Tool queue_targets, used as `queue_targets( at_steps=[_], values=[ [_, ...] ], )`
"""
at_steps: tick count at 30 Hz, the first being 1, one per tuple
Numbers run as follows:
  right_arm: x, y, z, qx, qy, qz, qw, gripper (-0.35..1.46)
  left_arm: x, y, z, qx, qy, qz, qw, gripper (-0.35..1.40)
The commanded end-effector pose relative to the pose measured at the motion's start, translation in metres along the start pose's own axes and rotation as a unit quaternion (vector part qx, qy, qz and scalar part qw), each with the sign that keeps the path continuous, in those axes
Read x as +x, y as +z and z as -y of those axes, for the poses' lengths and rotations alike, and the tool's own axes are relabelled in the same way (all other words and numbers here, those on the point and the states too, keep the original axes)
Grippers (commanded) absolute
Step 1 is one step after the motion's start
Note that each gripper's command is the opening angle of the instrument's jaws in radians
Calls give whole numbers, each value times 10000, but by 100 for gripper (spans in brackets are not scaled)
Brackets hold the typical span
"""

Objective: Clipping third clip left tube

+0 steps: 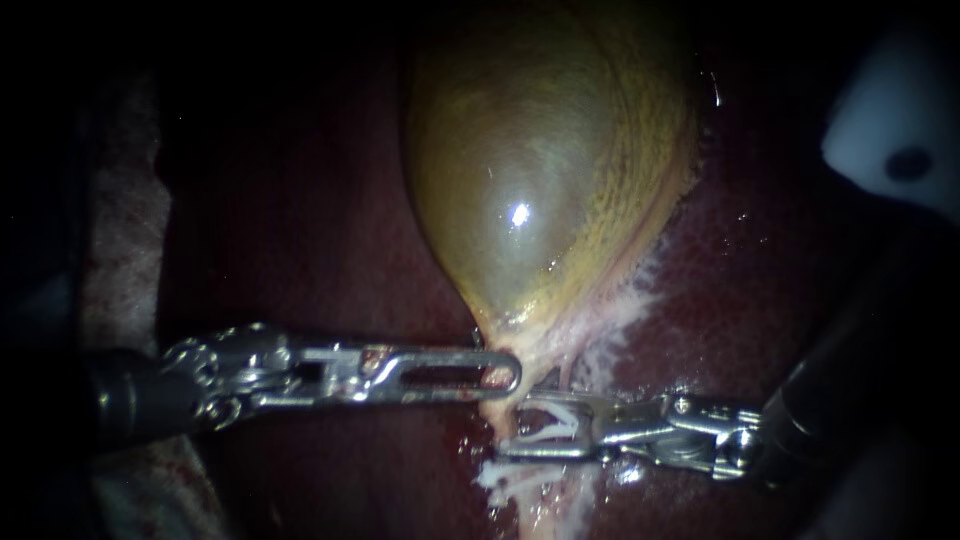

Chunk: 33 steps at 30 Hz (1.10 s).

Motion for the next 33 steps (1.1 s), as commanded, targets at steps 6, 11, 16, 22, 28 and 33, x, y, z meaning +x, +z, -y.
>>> queue_targets(
  at_steps=[6, 11, 16, 22, 28, 33],
  values=[
    [0, 7, 4, 19, 6, -4, 10000, 44, 0, 0, 0, -5, 2, 3, 10000, -35],
    [1, 8, 8, 38, 5, -2, 10000, 44, 1, 0, 1, -5, 4, 4, 10000, -35],
    [0, 5, 15, 55, 29, -2, 10000, 44, 1, 1, 3, -6, 7, 5, 10000, -35],
    [-1, 4, 19, 74, 57, -2, 10000, 42, 2, 1, 4, -6, 9, 5, 10000, -35],
    [-3, 9, 22, 98, 50, -5, 9999, 41, 2, 1, 5, -7, 11, 5, 10000, -35],
    [-2, 17, 21, 124, 57, -5, 9999, 41, 2, 1, 5, -7, 11, 5, 10000, -35]
  ],
)
